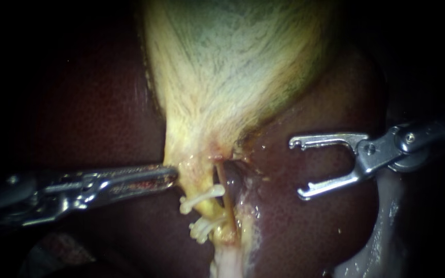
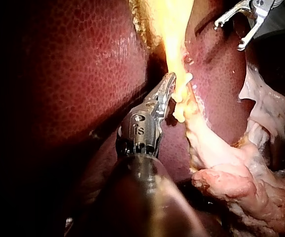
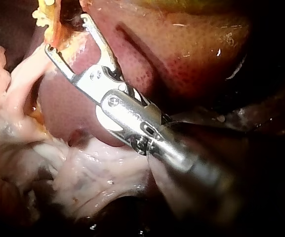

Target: Going back third clip left tube

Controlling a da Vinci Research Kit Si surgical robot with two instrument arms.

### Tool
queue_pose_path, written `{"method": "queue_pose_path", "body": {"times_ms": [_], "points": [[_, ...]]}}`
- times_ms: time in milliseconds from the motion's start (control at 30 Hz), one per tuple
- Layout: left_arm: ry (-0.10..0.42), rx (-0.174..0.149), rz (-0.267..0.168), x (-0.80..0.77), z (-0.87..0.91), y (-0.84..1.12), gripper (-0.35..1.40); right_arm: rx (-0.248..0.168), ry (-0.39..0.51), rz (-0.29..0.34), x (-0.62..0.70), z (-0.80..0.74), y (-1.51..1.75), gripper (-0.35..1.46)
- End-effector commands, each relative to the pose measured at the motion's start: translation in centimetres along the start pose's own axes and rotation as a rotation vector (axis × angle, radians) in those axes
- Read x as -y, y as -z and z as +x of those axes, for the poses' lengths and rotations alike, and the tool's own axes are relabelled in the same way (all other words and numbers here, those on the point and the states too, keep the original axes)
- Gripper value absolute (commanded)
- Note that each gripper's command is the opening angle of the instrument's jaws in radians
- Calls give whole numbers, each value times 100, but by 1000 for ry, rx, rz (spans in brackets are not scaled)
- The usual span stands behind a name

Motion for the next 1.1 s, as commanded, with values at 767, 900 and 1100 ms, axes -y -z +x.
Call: {"method": "queue_pose_path", "body": {"times_ms": [767,900,1100], "points": [[-15,4,0,3,9,-72,-28,2,2,-1,0,-4,-3,60],[-15,4,0,3,9,-71,-28,2,2,-1,0,-4,-3,60],[-16,4,1,2,9,-71,-28,2,2,-1,0,-4,-2,60]]}}
